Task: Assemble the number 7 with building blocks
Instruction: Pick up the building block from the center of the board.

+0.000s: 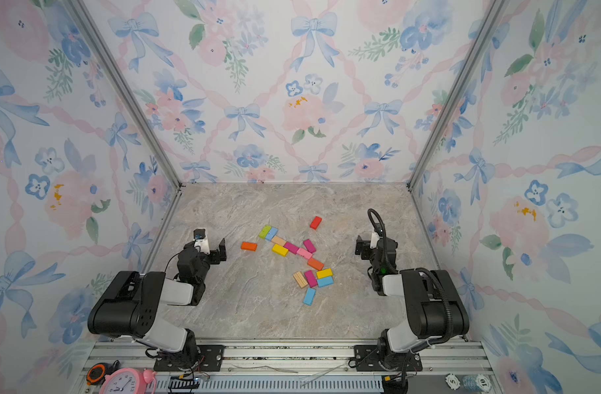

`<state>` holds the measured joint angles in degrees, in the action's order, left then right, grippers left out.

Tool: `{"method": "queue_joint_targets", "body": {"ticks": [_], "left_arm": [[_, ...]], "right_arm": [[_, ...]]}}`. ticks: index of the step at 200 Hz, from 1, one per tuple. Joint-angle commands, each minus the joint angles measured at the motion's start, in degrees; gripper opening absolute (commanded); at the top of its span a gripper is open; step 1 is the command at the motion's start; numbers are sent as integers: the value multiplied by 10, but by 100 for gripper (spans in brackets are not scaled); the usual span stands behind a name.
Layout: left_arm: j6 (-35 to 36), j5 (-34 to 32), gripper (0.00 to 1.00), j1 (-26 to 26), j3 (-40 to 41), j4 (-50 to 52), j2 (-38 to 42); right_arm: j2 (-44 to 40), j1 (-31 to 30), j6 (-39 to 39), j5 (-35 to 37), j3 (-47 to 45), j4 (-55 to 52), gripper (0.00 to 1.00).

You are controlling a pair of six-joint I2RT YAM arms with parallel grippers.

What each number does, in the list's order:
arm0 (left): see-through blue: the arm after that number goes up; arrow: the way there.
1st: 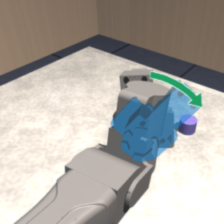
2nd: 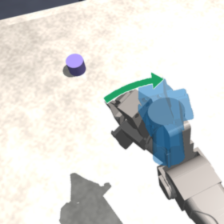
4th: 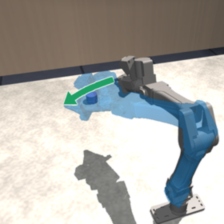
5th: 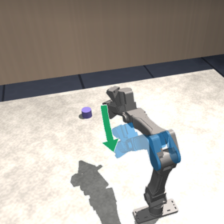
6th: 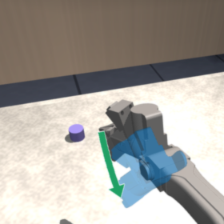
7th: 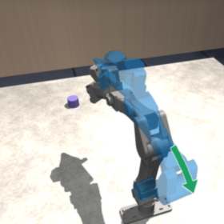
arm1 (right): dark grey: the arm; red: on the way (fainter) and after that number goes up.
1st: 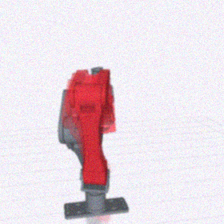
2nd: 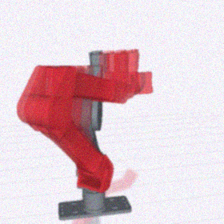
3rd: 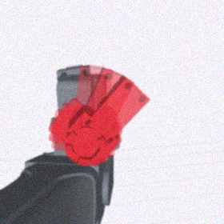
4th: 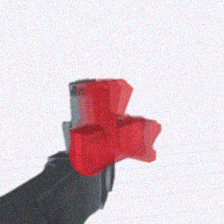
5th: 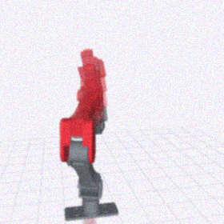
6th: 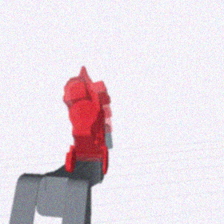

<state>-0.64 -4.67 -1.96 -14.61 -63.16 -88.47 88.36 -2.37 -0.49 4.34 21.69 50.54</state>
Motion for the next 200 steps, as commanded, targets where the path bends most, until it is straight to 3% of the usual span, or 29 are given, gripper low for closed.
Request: {"method": "queue_joint_targets", "body": {"ticks": [1, 200], "left_arm": [[-4, -1, 98, -1, -8, -9, 1], [-5, -1, 98, 0, -8, -9, 0]], "right_arm": [[-2, -2, -3, -6, 11, -5, 97], [-1, 13, 6, -32, 12, -6, 97]]}}
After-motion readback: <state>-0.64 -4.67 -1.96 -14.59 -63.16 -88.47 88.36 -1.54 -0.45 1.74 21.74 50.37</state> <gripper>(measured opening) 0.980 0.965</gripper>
